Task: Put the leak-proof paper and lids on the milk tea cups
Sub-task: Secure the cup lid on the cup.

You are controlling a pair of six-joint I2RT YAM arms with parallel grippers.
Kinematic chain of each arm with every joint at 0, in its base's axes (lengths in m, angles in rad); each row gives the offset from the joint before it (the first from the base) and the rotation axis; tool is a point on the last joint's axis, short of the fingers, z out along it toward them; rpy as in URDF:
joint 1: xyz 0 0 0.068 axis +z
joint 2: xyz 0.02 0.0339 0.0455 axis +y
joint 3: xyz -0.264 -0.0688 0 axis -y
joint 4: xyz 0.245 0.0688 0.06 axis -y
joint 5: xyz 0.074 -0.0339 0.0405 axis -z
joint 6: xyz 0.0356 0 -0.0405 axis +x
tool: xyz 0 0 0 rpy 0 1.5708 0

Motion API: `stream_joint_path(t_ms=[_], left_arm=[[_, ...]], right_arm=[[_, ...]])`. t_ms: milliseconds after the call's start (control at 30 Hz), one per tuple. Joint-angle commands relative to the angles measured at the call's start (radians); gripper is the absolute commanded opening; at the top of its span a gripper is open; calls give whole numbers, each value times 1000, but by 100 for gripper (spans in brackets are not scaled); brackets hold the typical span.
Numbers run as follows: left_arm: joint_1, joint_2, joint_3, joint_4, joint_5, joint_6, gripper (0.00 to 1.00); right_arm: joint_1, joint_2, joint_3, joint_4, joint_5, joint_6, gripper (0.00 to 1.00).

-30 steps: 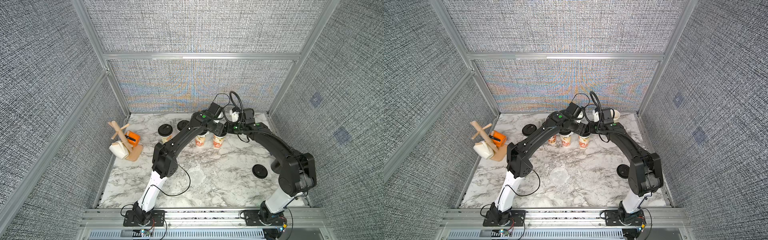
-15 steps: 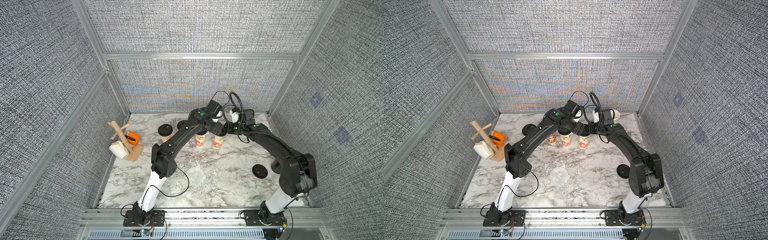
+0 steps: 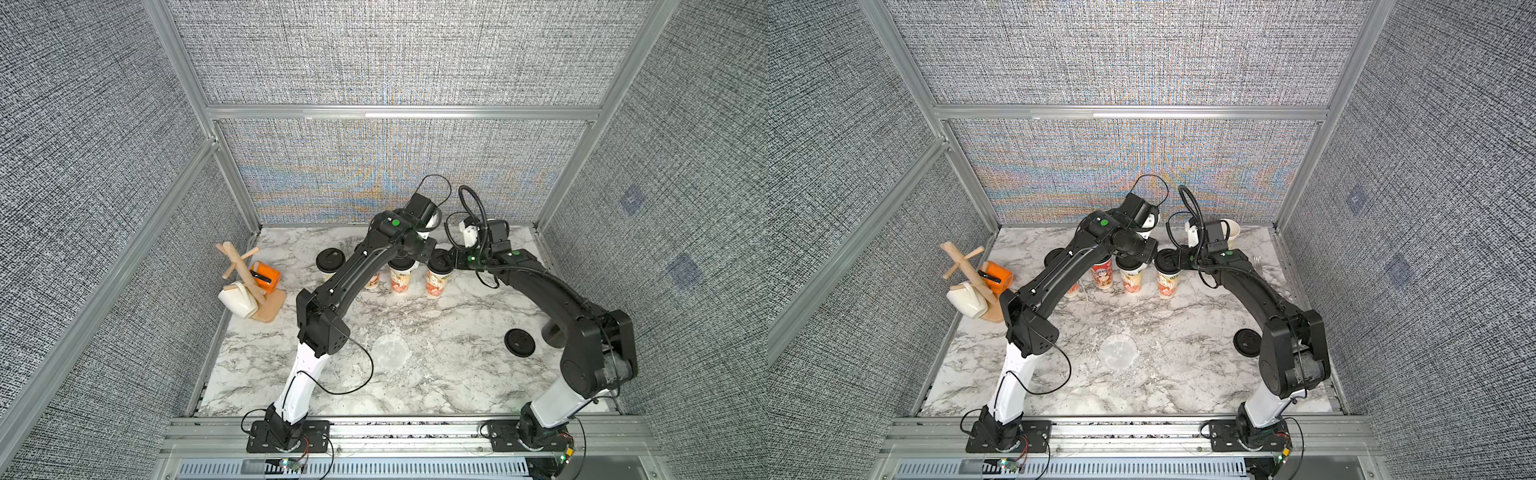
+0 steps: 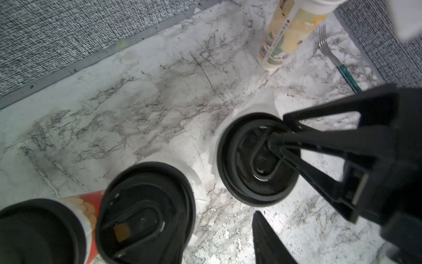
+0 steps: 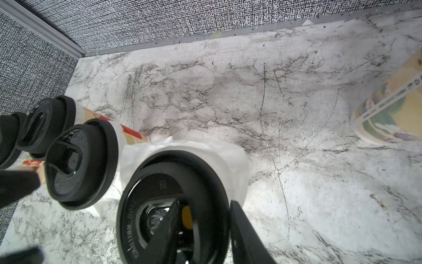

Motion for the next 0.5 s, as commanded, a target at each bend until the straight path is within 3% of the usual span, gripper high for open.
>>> stream_joint_path(t_ms=[0,300,467], left_arm=[[21,40,55,-35,9,-4,49],[35,101,81,6,158,112,48],[36,97,72,34,156,134,48]], right_arm=[[0,14,-19,-185,46,-32,36],[5,27,-18,-180,32,-39,35],[7,35,-13,-186,32,-39,34]])
